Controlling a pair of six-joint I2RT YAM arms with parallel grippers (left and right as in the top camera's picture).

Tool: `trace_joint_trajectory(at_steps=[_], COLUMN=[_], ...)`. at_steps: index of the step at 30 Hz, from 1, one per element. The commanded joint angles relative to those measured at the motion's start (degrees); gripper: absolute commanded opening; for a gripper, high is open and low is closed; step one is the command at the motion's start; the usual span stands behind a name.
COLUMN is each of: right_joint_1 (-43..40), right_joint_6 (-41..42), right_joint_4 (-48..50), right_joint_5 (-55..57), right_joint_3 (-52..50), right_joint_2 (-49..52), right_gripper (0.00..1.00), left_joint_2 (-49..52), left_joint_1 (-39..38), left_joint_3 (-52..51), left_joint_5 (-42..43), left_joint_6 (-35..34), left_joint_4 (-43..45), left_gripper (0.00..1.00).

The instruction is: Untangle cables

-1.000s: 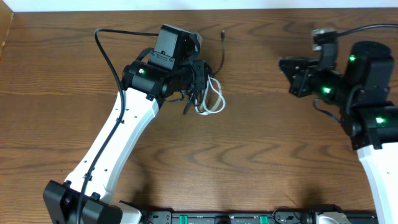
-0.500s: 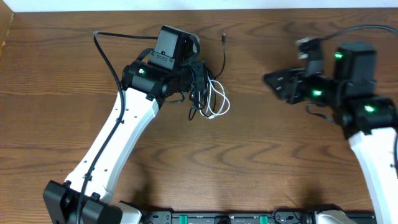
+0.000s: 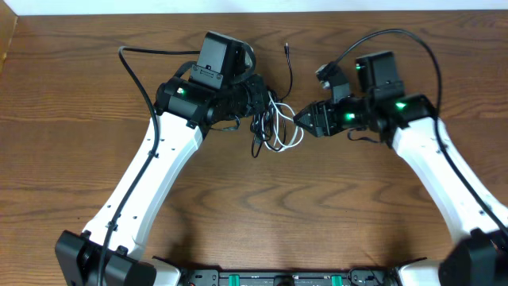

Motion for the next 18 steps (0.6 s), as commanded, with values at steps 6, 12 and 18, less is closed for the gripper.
trace_joint_trajectory(at_steps=[6,12,18], right_joint_1=[3.39,4.35,4.37], right_joint_6=[-0.63,10.23,20.85], right_joint_4=[0.83,0.55,-2.49], right_joint_5=[5.22,20.41,46.27], right_joint_3=[0.28,0.28,0.28], right_joint_2=[4.70,5.77,5.77], right_gripper=[0.56,0.45,0.30], left_joint_2=[-0.28,-0.28,-0.28], left_joint_1=[0.02,0.02,0.02], left_joint_3=[0.46,0.46,0.46], left_joint_5=[0.94,0.90,0.72], left_joint_6=[-0.74,-0.70,-0.70], left_joint_4=[0.31,0.31,0.28], left_gripper=[0.08,0.08,0.08])
